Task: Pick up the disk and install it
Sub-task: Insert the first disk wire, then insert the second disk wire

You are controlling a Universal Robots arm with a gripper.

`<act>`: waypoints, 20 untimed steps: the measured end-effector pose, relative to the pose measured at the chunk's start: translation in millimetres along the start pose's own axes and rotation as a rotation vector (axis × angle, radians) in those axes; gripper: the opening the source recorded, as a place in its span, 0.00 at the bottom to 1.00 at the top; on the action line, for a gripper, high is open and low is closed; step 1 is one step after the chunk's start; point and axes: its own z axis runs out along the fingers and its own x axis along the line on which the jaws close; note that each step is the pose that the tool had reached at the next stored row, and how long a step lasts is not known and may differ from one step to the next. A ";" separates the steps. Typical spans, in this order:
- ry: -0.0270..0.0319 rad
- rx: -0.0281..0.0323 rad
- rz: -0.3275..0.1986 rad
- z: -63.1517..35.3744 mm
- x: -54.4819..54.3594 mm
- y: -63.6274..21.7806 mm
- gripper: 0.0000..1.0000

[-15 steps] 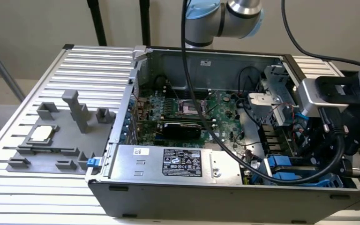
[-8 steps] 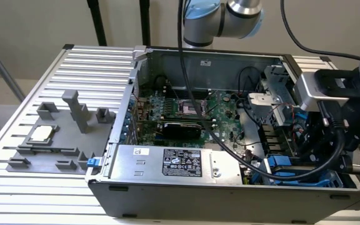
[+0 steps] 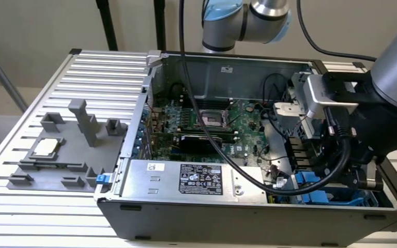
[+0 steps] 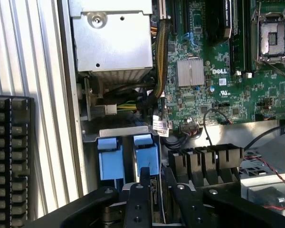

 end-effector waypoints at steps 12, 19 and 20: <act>-0.0001 0.0000 0.000 0.0 0.0 0.2 0.25; 0.0068 0.0007 0.000 -6.7 -11.5 0.6 0.25; 0.0086 0.0009 0.000 -9.5 -14.1 0.3 0.25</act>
